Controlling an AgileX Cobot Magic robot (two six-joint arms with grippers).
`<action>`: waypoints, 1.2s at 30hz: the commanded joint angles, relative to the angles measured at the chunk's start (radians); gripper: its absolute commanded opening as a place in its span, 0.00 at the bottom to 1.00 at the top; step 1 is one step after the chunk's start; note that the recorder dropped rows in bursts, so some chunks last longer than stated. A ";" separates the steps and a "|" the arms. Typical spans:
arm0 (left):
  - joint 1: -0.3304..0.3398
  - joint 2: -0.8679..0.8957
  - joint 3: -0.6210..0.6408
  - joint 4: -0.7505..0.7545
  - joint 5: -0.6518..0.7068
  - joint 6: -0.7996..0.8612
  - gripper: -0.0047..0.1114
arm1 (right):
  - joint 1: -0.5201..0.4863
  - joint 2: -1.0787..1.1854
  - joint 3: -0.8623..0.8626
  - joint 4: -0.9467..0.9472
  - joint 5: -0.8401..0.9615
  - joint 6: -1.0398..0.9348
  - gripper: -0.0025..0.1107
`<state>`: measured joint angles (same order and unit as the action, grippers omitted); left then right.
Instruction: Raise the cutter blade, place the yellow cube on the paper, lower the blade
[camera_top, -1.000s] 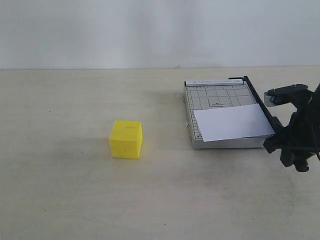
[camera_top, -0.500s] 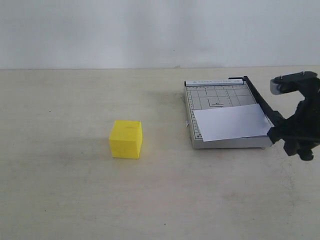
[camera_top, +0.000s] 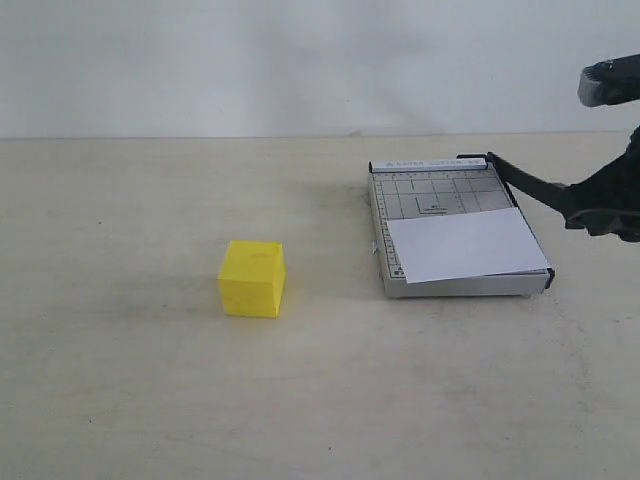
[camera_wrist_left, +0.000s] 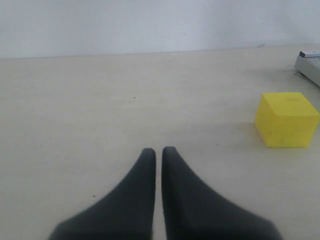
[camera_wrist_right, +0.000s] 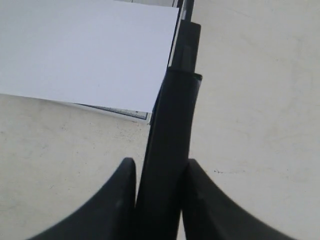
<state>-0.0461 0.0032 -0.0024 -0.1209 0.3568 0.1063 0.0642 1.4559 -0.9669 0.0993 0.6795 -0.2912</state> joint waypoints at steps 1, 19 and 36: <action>0.004 -0.003 0.002 0.004 -0.016 -0.008 0.08 | 0.004 -0.037 -0.012 0.003 0.009 -0.082 0.03; 0.004 -0.003 0.002 0.004 -0.016 -0.008 0.08 | 0.004 -0.208 0.079 0.105 -0.212 -0.085 0.41; 0.004 -0.003 0.002 0.004 -0.016 -0.008 0.08 | 0.004 -1.176 0.685 0.375 -0.257 0.013 0.02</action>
<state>-0.0461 0.0032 -0.0024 -0.1209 0.3568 0.1063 0.0692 0.3025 -0.3097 0.4687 0.4813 -0.3131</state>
